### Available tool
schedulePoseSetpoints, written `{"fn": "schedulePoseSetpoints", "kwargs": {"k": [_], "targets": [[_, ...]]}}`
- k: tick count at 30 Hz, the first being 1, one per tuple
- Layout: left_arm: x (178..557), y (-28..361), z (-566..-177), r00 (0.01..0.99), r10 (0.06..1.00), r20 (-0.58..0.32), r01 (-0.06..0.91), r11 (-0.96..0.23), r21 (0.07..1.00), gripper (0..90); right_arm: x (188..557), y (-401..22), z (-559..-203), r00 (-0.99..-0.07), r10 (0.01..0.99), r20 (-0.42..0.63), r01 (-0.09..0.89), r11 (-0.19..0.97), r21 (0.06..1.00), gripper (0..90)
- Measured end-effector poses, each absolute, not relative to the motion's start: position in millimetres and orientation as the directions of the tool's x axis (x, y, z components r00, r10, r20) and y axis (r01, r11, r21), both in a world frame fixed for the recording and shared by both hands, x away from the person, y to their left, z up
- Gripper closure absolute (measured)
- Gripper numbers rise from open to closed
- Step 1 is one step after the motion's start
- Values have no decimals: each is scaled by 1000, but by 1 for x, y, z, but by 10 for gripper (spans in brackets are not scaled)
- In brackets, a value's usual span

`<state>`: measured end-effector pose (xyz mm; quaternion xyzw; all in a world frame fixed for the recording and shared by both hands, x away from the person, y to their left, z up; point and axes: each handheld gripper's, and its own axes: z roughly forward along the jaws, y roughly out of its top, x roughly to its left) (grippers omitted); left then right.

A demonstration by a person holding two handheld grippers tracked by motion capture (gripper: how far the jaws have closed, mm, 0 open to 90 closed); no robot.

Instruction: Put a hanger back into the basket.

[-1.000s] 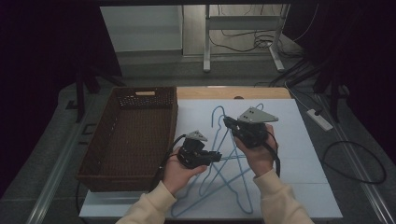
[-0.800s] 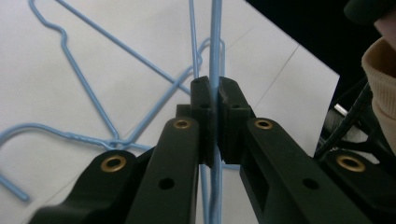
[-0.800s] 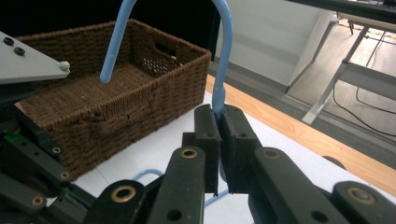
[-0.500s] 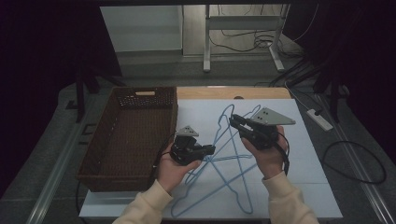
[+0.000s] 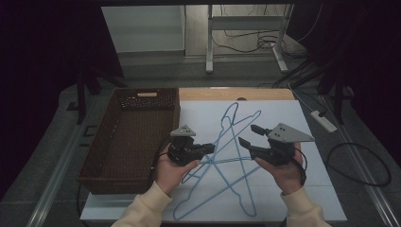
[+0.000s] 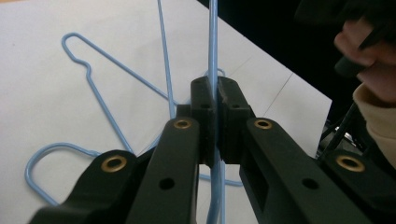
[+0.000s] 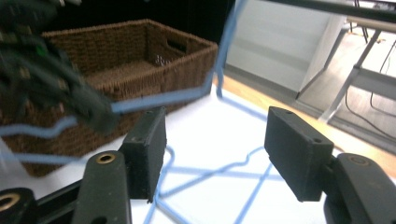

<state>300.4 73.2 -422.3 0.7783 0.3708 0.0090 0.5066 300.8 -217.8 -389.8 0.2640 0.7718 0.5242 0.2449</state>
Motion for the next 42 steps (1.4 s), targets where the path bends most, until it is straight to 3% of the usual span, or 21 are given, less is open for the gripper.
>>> {"fn": "schedulePoseSetpoints", "kwargs": {"k": [14,42], "targets": [[296,98,-402,730,566,-383,533,-120,838,865,298,-266,-444,-716,697,-36,281,335,899,373],[278,186,-378,714,602,-357,460,-20,888,865,297,-284,-472,-694,720,-8,354,350,867,361]]}}
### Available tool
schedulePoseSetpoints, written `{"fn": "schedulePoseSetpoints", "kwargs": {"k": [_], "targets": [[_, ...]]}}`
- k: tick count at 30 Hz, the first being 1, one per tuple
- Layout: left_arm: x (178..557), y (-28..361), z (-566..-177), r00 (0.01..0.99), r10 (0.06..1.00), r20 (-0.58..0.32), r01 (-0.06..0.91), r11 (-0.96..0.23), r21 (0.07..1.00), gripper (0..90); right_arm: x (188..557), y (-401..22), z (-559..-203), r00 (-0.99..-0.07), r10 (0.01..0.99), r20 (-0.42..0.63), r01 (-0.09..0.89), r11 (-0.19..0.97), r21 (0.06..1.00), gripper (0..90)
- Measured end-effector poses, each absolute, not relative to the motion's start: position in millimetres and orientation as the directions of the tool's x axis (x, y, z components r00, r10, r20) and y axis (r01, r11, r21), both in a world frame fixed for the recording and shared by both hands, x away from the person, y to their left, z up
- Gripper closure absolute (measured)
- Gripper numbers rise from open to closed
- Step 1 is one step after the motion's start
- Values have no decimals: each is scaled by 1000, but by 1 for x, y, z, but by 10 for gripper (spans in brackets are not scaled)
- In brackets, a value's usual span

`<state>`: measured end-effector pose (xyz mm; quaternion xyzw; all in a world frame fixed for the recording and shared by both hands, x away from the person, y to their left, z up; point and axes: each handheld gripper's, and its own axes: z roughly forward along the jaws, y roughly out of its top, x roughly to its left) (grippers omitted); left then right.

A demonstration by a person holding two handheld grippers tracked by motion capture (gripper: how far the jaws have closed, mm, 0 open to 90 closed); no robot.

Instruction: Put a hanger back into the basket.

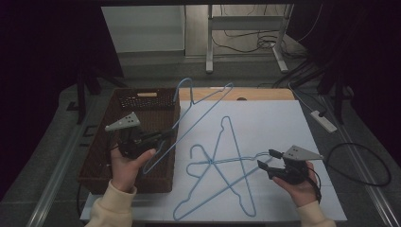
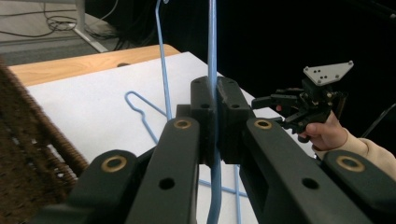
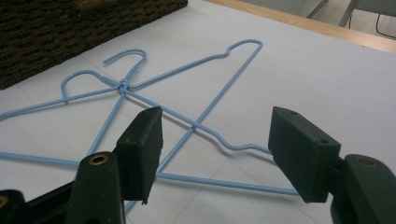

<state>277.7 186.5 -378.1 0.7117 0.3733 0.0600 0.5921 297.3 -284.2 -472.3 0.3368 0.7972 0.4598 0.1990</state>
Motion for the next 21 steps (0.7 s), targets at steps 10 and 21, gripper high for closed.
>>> {"fn": "schedulePoseSetpoints", "kwargs": {"k": [10,21], "targets": [[277,216,-375,693,631,-347,448,0,894,865,299,-286,-476,-692,722,-13,360,361,860,360],[277,257,-377,638,691,-339,451,22,892,865,300,-285,-477,-690,724,-21,367,374,852,360]]}}
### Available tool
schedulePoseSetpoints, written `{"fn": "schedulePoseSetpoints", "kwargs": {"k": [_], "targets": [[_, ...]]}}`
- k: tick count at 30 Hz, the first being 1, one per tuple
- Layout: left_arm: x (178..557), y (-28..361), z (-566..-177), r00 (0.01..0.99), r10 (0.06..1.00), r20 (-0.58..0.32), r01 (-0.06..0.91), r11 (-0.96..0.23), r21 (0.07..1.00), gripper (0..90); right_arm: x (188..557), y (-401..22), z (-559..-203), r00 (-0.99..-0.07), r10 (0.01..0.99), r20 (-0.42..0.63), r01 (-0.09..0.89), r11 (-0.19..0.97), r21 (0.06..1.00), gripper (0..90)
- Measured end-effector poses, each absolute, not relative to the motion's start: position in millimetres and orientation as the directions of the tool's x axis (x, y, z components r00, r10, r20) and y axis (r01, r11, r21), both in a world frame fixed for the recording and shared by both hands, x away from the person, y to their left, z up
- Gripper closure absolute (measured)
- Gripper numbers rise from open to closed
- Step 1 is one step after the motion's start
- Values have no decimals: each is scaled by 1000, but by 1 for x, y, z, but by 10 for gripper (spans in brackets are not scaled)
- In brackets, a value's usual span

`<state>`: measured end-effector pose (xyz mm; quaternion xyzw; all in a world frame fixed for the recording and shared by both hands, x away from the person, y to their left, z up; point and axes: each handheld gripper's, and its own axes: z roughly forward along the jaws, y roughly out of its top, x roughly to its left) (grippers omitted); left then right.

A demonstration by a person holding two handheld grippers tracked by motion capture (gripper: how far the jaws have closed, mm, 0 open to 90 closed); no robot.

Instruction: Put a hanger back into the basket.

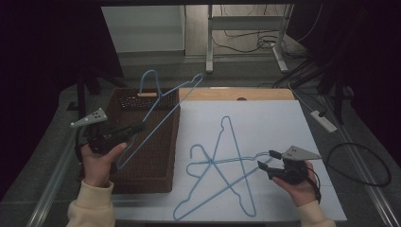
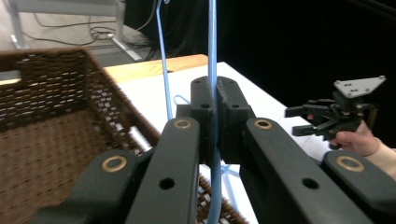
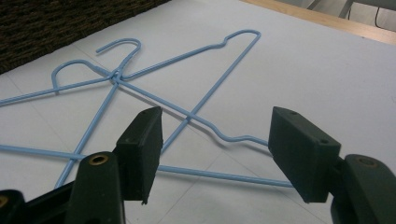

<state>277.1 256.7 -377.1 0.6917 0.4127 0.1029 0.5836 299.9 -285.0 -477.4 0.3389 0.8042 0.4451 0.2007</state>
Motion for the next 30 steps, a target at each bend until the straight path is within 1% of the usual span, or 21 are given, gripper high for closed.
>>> {"fn": "schedulePoseSetpoints", "kwargs": {"k": [11,21,30], "targets": [[280,280,-387,601,721,-345,477,23,879,864,301,-285,-479,-689,725,-24,374,383,845,360],[274,303,-393,575,741,-348,496,23,868,865,300,-284,-480,-690,723,-26,372,386,844,358],[272,312,-400,578,745,-334,509,-9,861,865,300,-284,-480,-691,723,-29,374,390,841,358]]}}
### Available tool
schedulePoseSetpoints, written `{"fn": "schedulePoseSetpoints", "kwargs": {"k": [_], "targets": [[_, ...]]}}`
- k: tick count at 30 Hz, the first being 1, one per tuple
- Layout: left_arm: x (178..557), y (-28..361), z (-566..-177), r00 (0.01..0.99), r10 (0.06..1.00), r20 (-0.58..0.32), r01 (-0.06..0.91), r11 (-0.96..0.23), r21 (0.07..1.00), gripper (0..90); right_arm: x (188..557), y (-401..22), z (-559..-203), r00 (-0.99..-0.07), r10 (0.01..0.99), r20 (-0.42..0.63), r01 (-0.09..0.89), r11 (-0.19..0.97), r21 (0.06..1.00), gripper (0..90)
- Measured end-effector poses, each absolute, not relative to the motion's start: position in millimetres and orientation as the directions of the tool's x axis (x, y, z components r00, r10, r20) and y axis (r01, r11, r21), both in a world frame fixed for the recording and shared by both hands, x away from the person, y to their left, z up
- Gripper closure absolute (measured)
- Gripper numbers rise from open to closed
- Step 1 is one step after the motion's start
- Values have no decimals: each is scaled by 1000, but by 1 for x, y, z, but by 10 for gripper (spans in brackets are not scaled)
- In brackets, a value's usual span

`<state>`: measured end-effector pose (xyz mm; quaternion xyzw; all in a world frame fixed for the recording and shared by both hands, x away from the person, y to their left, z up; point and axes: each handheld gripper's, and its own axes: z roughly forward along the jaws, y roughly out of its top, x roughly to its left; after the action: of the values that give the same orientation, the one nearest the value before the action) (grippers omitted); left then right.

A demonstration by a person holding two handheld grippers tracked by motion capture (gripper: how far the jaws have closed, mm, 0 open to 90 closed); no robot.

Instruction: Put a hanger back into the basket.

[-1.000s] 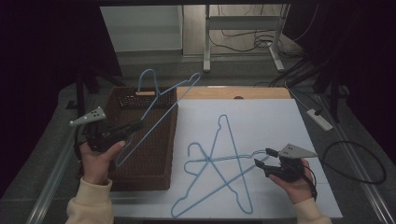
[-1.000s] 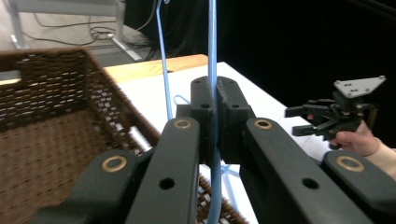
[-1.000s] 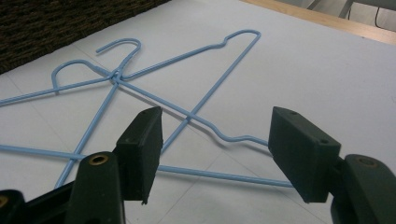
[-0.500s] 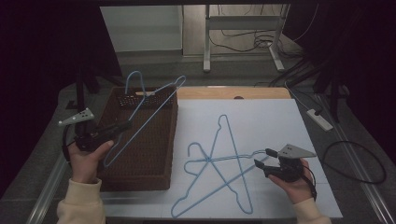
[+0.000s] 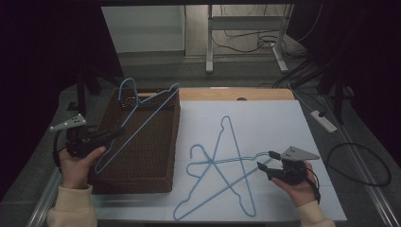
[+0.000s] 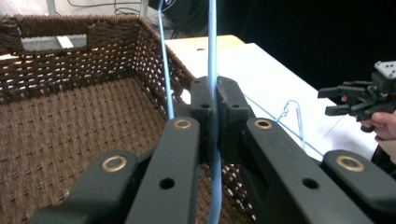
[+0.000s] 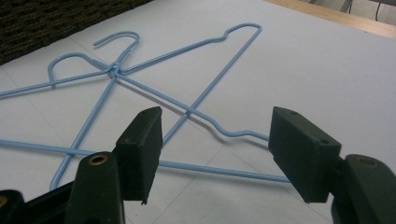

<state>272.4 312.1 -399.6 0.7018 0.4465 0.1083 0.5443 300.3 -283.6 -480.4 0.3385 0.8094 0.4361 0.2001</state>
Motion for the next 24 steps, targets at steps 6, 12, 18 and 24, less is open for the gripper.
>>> {"fn": "schedulePoseSetpoints", "kwargs": {"k": [6,12,18,24], "targets": [[271,321,-405,560,757,-336,521,-7,853,865,301,-283,-481,-692,722,-30,375,394,839,358],[273,326,-411,556,757,-344,537,-10,844,865,301,-282,-481,-693,720,-32,375,397,837,358],[279,324,-418,547,762,-347,561,-26,827,864,301,-282,-482,-694,719,-32,375,399,837,358],[285,322,-423,541,769,-339,578,-47,815,864,301,-282,-482,-694,719,-31,376,400,836,357]]}}
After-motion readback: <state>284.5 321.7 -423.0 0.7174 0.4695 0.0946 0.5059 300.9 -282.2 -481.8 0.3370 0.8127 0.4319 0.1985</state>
